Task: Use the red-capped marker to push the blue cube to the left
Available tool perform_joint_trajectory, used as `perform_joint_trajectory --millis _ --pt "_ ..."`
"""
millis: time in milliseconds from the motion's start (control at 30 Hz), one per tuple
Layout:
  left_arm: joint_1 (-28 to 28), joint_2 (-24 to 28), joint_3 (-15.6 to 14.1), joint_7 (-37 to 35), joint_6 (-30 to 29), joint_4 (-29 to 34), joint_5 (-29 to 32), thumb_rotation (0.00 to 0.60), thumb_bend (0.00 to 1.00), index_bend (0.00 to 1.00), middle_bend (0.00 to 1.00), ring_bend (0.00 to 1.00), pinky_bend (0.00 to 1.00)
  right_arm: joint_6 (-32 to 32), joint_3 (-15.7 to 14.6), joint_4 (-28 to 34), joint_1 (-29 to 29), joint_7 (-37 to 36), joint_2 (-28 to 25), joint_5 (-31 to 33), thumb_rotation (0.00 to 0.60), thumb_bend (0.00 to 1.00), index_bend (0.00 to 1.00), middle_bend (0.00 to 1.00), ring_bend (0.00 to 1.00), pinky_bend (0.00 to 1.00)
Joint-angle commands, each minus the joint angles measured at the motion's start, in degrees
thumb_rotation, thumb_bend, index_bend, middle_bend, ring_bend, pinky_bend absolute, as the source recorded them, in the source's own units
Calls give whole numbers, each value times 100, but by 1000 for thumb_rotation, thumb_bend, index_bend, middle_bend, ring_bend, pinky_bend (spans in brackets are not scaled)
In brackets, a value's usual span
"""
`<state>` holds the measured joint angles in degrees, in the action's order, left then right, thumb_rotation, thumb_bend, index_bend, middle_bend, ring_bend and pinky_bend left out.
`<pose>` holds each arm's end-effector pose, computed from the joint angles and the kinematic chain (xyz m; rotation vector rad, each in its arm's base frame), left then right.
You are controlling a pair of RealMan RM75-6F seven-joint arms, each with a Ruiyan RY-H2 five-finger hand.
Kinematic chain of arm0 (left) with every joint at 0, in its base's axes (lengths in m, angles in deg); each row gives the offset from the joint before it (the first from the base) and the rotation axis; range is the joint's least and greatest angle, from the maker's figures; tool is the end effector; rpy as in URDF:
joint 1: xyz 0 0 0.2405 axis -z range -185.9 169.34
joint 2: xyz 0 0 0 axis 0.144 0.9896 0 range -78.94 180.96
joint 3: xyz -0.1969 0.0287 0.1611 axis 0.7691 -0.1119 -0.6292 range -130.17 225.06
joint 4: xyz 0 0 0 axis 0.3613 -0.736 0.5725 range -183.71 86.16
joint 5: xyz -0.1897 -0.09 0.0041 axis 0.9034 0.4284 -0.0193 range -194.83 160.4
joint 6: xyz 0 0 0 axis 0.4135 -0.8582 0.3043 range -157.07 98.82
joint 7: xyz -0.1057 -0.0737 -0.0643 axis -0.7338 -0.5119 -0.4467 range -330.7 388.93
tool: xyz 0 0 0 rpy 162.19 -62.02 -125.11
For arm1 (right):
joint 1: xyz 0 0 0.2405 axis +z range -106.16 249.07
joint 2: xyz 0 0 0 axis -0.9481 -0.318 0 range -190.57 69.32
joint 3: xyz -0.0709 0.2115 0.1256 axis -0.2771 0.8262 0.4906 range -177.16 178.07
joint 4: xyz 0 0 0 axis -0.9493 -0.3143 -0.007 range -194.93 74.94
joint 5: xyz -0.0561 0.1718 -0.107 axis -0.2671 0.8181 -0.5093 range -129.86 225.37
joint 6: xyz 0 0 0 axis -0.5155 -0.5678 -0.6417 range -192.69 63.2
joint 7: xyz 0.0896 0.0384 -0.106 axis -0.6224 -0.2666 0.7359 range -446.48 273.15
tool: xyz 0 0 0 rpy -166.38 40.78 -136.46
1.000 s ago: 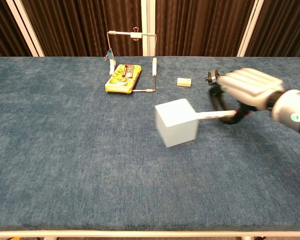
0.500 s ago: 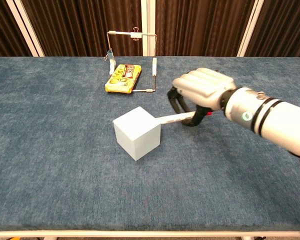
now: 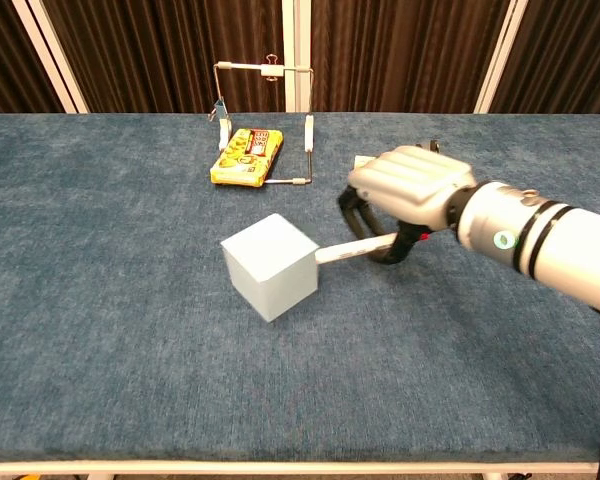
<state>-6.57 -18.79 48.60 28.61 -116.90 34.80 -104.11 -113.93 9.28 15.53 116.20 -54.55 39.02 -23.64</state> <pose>-0.3383 0.1581 0.1425 -1.3674 -0.8819 -0.8491 -0.1216 -0.3259 -0.0835 2.1332 -0.6278 0.8004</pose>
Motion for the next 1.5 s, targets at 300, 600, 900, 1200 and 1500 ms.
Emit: perform_joint_trajectory --millis 300,600,900,1200,1500 --pt "-34 -26 -17 -46 -31 -56 -1 600 67 216 184 133 98 140 2 250 341 368 405 161 600 545 698 643 257 332" --pt "-26 -30 -12 -53 -5 -84 14 600 67 216 184 133 98 164 216 38 704 838 1017 591 600 546 698 646 272 333" --pt "20 -13 14 -69 38 -86 11 600 67 216 184 133 98 -14 227 244 718 849 898 773 600 542 680 643 269 324" --pt "90 -31 35 -37 68 -52 -36 600 67 216 184 133 98 -298 -120 617 240 881 -82 1119 600 533 599 592 247 291" --pt "66 6 23 41 -8 60 -68 600 67 216 184 133 98 -220 -336 606 231 1224 -172 1657 600 349 115 335 106 232"
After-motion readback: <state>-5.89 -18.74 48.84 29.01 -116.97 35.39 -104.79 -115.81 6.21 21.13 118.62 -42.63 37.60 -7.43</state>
